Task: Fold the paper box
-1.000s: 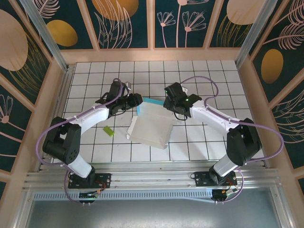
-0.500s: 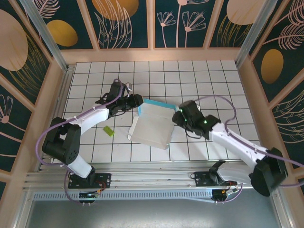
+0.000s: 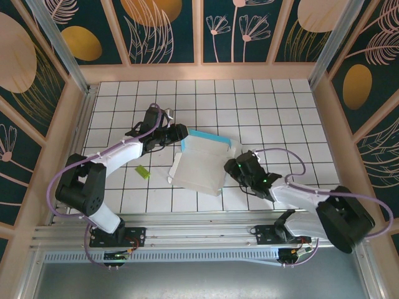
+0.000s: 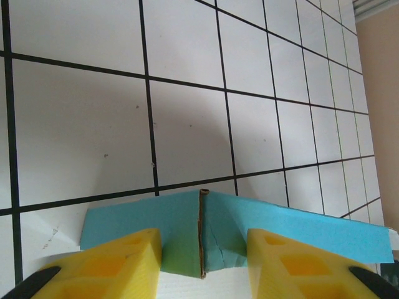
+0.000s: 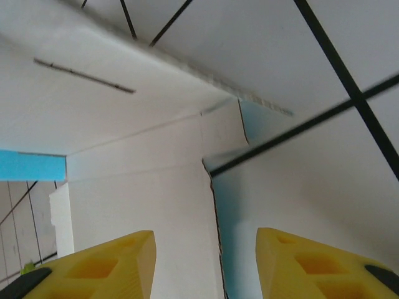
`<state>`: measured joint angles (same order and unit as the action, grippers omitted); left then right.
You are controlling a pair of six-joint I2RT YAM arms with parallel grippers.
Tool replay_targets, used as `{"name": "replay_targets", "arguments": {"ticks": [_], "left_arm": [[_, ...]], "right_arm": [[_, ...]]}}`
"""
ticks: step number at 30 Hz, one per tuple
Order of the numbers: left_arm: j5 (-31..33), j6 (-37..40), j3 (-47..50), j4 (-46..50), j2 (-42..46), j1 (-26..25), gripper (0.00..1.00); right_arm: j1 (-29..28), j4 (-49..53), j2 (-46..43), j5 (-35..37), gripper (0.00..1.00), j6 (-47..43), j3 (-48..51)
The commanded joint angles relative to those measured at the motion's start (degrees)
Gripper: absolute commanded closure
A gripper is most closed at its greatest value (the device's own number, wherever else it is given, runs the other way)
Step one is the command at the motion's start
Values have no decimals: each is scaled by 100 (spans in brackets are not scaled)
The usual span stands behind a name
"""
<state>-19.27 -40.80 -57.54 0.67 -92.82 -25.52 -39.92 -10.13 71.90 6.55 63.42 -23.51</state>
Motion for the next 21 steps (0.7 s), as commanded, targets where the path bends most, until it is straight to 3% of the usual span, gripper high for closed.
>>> {"name": "replay_targets", "arguments": {"ticks": [1,11,18,21], "left_arm": [[-121,175,41,566,8,-45,60],[-128,200,32,566,9,-50,60],[-108,233,94,567,79,-47,60],[-104,223,119,544,93,-50,60]], "right_arm": [[72,-535,373,422,53,101,-245],[160,-1184,1086,893,50,39,-311],[173,-1339,1306,961,38,36,-240],[256,-1912,1479,755,46,-86,-154]]}}
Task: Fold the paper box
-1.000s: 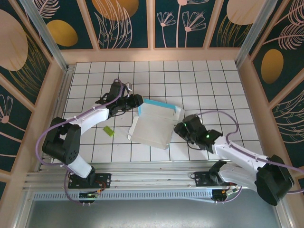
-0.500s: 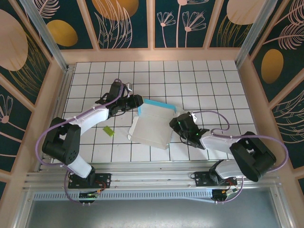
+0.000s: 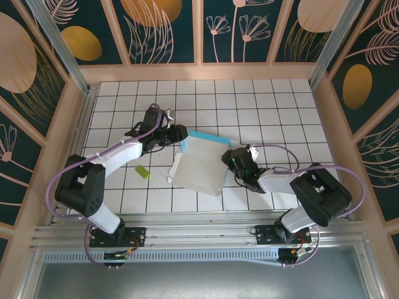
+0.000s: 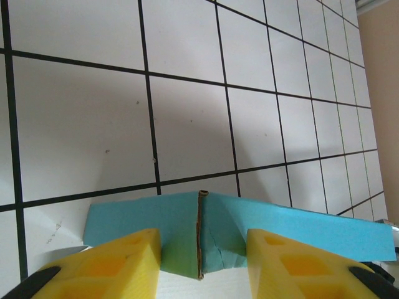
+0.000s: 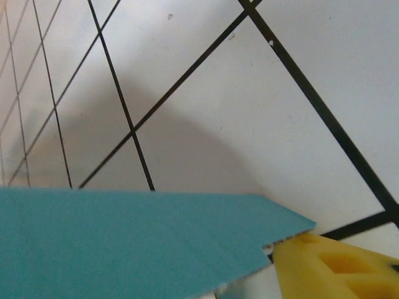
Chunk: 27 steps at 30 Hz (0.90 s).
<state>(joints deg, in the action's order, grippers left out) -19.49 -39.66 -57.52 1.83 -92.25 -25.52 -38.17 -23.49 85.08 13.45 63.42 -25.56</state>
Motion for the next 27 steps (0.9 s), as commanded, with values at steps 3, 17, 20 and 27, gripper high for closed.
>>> {"name": "replay_targets", "arguments": {"ticks": [3,17,20,27], "left_arm": [[-106,120,109,433,11,-49,60],[-135,121,144,406,40,-50,60],[-134,120,146,415,48,-49,60],[-100,131,144,448,99,-48,60]], "right_arm": [[95,-792,250,113,58,-115,12],[48,-1904,865,-567,66,-203,-74],[16,-1932,1088,-611,65,-118,-139],[3,-1704,523,-582,61,-162,87]]}}
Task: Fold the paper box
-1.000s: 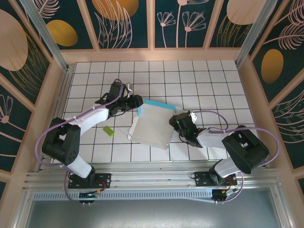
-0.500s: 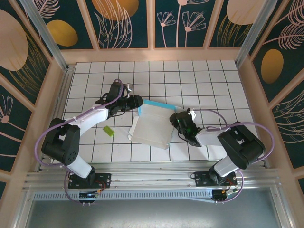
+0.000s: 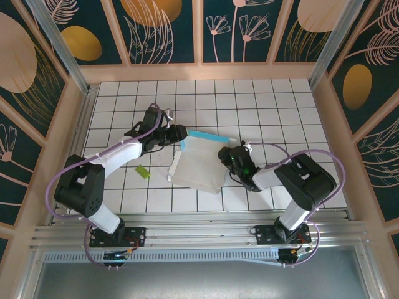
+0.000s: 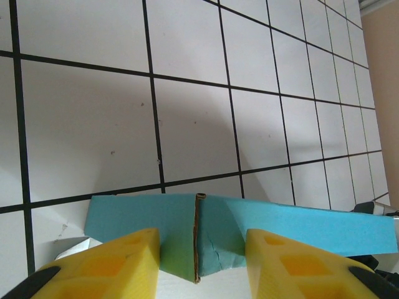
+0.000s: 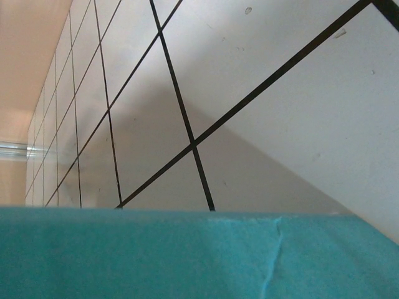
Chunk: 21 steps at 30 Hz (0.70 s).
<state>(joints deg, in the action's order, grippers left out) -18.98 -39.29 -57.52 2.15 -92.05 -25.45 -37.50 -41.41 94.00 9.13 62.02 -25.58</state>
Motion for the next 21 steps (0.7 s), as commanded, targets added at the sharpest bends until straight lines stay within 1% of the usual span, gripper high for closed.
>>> {"name": "replay_targets", "arguments": {"ticks": [1,6,8,9,11,13,14,16,18,21], "left_arm": [[-121,101,144,418,90,-48,60],[-35,134,144,453,73,-54,60],[-39,134,144,453,64,-56,61],[-35,131,144,453,63,-61,61],[-9,123,144,452,67,-55,61],[0,110,144,436,73,-56,61],[0,113,144,450,69,-56,61],[-9,126,144,470,73,-53,61],[4,126,144,487,90,-56,61],[9,129,144,487,93,-56,61]], "right_arm": [[-81,302,-627,-124,60,-106,129],[-221,1629,-2226,160,55,-478,527],[-215,2129,-2938,172,52,-814,672],[-207,2435,-3332,240,49,-1141,697],[-125,2891,-4005,364,38,-2016,740],[184,3078,-4558,162,20,-3000,780],[410,3083,-4718,-89,17,-3372,796],[1065,3025,-4812,-947,16,-3967,773],[1481,2934,-4645,-1575,22,-4292,714],[1642,2629,-4044,-1969,33,-4652,598]]}}
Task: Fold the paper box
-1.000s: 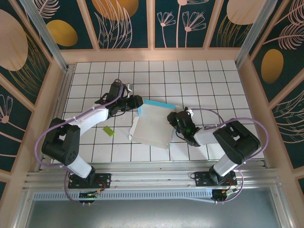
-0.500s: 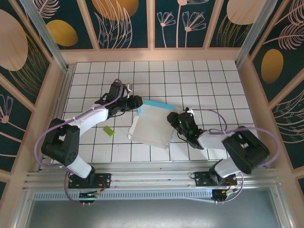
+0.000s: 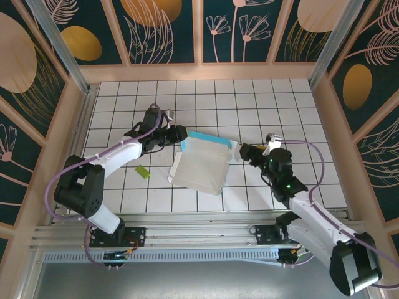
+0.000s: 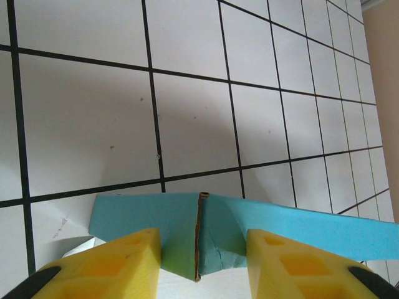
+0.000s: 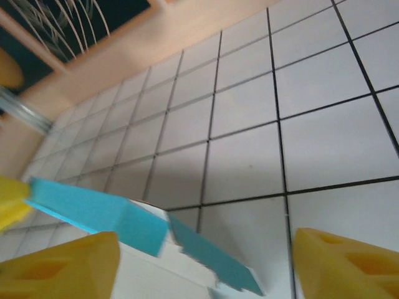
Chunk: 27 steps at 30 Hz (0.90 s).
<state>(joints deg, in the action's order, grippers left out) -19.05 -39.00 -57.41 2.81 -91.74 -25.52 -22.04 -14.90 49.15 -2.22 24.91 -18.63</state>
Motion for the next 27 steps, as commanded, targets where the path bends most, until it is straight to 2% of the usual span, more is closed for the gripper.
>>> {"name": "replay_targets", "arguments": {"ticks": [1,5,8,11,17,20,25,27], "left_arm": [[15,96,136,420,54,-45,61],[-27,74,133,404,24,-50,61],[-11,94,133,407,43,-49,61],[-7,98,133,414,36,-50,61],[-46,103,134,405,-9,-48,60],[-115,109,138,381,-23,-50,60],[-199,112,133,356,-36,-50,61],[-218,101,279,335,-28,-49,61]], "right_arm": [[88,-141,659,-950,36,-1022,-143],[82,-714,1505,-1153,42,-1131,-221],[73,-1085,1893,-1037,43,-1163,-253],[76,-1386,2213,-964,49,-1154,-330],[-34,-1613,2821,-1129,67,-901,-513],[-171,-1500,2916,-1092,77,-556,-658],[-384,-963,2821,-790,85,405,-967],[-498,-734,2790,-655,84,919,-1081]]}}
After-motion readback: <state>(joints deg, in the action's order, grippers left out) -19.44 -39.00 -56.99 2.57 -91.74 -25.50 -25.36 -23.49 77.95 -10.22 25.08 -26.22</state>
